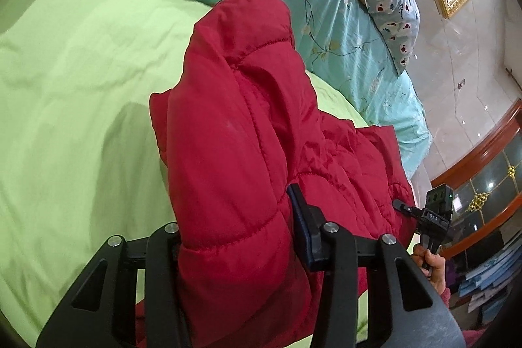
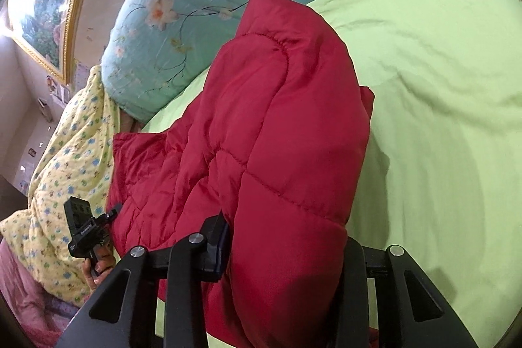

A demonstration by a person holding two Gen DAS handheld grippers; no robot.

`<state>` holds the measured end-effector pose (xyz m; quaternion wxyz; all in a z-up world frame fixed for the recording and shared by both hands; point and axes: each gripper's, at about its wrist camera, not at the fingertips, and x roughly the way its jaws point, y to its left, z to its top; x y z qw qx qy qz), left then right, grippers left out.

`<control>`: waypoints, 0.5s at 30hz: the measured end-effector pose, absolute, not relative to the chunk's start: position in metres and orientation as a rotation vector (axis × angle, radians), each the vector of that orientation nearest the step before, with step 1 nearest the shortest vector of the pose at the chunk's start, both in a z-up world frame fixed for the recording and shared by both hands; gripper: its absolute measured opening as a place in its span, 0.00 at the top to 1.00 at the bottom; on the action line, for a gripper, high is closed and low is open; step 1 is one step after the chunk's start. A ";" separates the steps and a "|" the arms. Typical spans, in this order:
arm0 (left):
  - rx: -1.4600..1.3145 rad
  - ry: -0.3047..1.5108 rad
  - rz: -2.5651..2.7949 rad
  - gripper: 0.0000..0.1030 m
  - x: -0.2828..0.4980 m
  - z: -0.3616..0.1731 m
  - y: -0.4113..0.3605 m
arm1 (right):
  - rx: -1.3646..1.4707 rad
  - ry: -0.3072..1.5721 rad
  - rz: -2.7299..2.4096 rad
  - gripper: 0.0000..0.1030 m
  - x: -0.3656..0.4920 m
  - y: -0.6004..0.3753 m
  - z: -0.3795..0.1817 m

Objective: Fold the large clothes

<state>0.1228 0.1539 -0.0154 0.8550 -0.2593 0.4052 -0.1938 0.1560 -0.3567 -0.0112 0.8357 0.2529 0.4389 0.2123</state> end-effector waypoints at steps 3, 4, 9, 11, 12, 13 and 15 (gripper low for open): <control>-0.545 0.861 -0.408 0.59 0.110 -0.019 0.157 | 0.537 0.937 0.459 0.64 0.141 -0.354 -0.014; -0.538 0.866 -0.409 0.59 0.107 -0.021 0.158 | 0.538 0.939 0.461 0.64 0.138 -0.354 -0.015; -0.452 0.880 -0.358 0.58 0.112 -0.027 0.152 | 0.518 0.940 0.431 0.61 0.132 -0.352 -0.021; -0.398 0.870 -0.321 0.58 0.115 -0.027 0.145 | 0.502 0.937 0.401 0.59 0.135 -0.351 -0.024; -0.370 0.860 -0.300 0.58 0.116 -0.027 0.141 | 0.497 0.934 0.388 0.57 0.136 -0.351 -0.025; -0.344 0.847 -0.276 0.57 0.118 -0.026 0.136 | 0.494 0.930 0.375 0.56 0.138 -0.350 -0.026; -0.312 0.833 -0.238 0.56 0.121 -0.028 0.130 | 0.490 0.922 0.354 0.55 0.140 -0.350 -0.029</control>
